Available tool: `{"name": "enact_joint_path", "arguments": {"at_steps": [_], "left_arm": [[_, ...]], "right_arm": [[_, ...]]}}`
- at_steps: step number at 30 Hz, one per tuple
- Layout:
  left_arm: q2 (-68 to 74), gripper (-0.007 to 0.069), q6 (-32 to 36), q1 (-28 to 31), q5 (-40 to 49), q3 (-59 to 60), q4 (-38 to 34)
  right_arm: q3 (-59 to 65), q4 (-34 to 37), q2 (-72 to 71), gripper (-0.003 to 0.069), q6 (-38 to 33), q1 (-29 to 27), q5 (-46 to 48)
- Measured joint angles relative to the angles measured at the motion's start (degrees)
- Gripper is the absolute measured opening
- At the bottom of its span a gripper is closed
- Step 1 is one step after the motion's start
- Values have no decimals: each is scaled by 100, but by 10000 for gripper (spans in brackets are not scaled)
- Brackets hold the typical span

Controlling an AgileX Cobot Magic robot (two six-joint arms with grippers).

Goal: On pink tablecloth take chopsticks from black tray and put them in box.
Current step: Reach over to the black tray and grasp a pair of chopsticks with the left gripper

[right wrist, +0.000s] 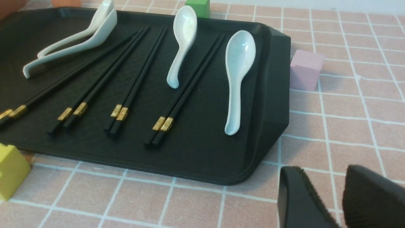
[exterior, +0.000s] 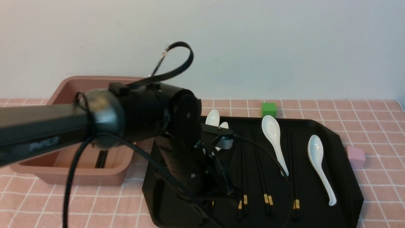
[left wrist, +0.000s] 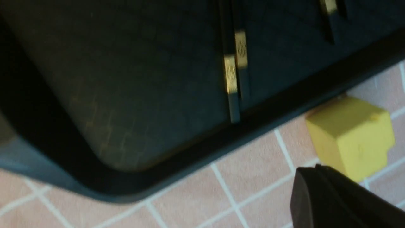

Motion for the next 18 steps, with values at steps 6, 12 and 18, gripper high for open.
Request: {"name": "enact_joint_path", "arguments": {"at_steps": [6, 12, 18], "left_arm": [[488, 126, -2, -42, 49, -427, 254], [628, 197, -293, -289, -81, -676, 868], [763, 261, -484, -283, -298, -700, 1060]], "right_arm": [[0, 0, 0, 240, 0, 0, 0], [0, 0, 0, 240, 0, 0, 0], [0, 0, 0, 240, 0, 0, 0]]}}
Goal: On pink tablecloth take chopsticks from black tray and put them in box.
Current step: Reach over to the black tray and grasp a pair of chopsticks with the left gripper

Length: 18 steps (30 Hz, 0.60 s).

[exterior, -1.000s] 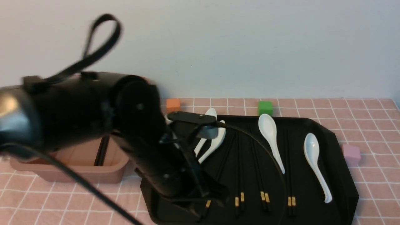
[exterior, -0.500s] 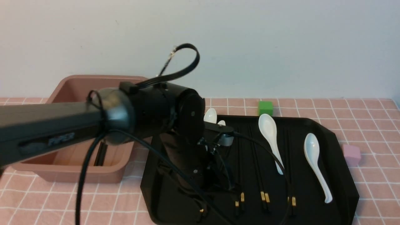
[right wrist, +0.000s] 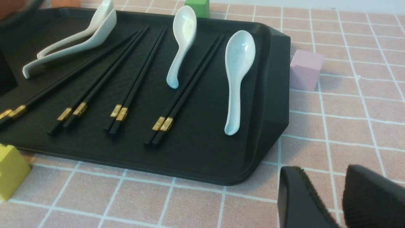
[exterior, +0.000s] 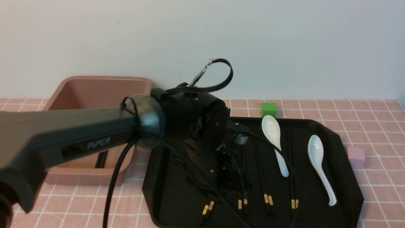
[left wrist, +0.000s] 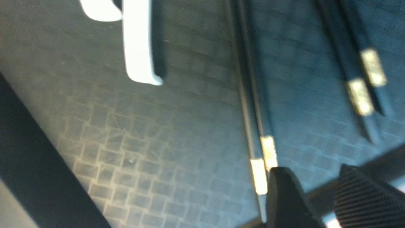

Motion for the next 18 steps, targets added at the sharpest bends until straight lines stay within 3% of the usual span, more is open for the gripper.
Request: {"name": "enact_joint_path", "arguments": {"at_steps": [6, 18], "left_arm": [[286, 347, 0, 0, -66, -32, 100], [569, 363, -129, 0, -507, -49, 409]], "right_arm": [[0, 0, 0, 240, 0, 0, 0], [0, 0, 0, 240, 0, 0, 0]]}}
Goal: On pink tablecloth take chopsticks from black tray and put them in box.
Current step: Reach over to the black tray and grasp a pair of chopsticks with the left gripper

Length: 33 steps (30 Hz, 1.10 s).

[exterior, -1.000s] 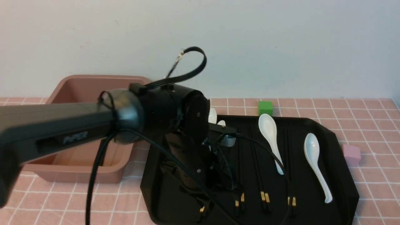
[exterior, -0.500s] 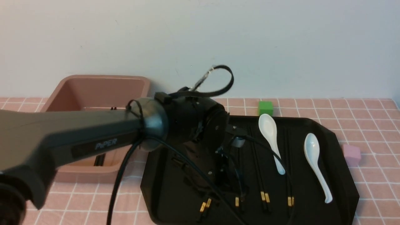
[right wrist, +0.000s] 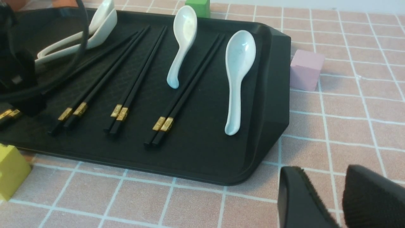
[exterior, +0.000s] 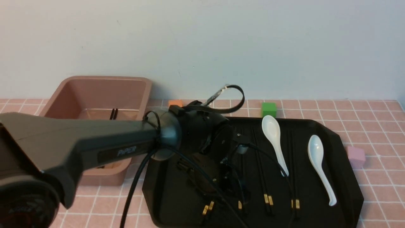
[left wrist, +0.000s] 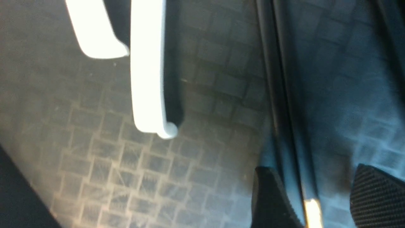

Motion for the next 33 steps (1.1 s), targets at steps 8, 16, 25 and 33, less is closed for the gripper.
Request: {"name": "enact_joint_path", "arguments": {"at_steps": [8, 16, 25, 33], "left_arm": [[104, 363, -8, 0, 10, -68, 44], [117, 258, -539, -6, 82, -86, 73], [129, 120, -1448, -6, 175, -86, 882], [1, 120, -1607, -6, 266, -46, 1076]], "right_arm": [[0, 0, 0, 240, 0, 0, 0], [0, 0, 0, 240, 0, 0, 0], [0, 0, 0, 240, 0, 0, 0], [0, 0, 0, 240, 0, 0, 0]]}}
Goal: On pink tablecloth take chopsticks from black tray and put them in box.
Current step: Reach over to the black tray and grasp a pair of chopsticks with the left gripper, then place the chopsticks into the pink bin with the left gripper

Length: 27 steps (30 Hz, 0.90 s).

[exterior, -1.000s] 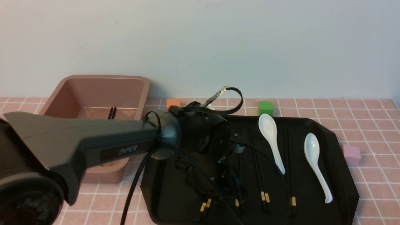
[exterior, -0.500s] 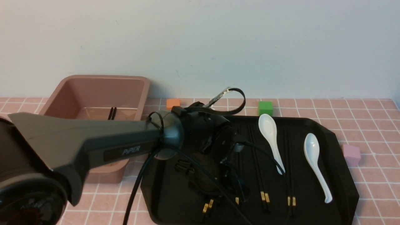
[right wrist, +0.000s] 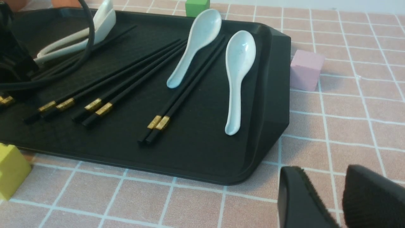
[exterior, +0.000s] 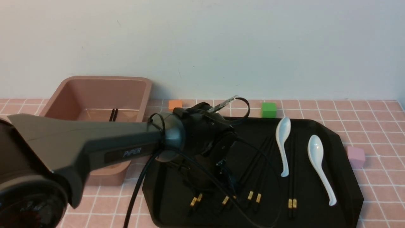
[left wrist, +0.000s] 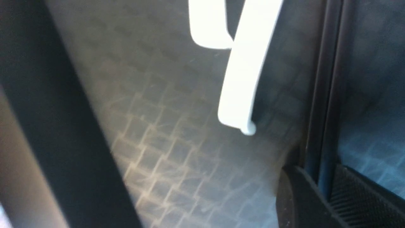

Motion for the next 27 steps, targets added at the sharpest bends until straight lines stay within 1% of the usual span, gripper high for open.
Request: {"name": "enact_joint_path", "arguments": {"at_steps": [3, 7, 11, 14, 15, 19, 21, 23, 26, 27], "left_arm": [[-194, 120, -3, 0, 70, 27, -19], [-851, 120, 32, 6, 116, 31, -166], [-1879, 120, 413, 6, 252, 33, -606], [-2500, 120, 620, 6, 471, 33, -730], [-2581, 120, 625, 6, 503, 33, -730], [-3240, 120, 644, 102, 770, 208, -360], [-3396, 120, 637, 346, 816, 433, -270], [-3467, 120, 613, 755, 823, 700, -247], [-3482, 120, 602, 1521, 660, 1098, -230], [-3474, 120, 602, 1580, 615, 1124, -229]], "right_arm": [[0, 0, 0, 240, 0, 0, 0], [0, 0, 0, 240, 0, 0, 0], [0, 0, 0, 240, 0, 0, 0], [0, 0, 0, 240, 0, 0, 0], [0, 0, 0, 240, 0, 0, 0], [0, 0, 0, 240, 0, 0, 0], [0, 0, 0, 240, 0, 0, 0], [0, 0, 0, 240, 0, 0, 0], [0, 0, 0, 240, 0, 0, 0], [0, 0, 0, 240, 0, 0, 0]]}}
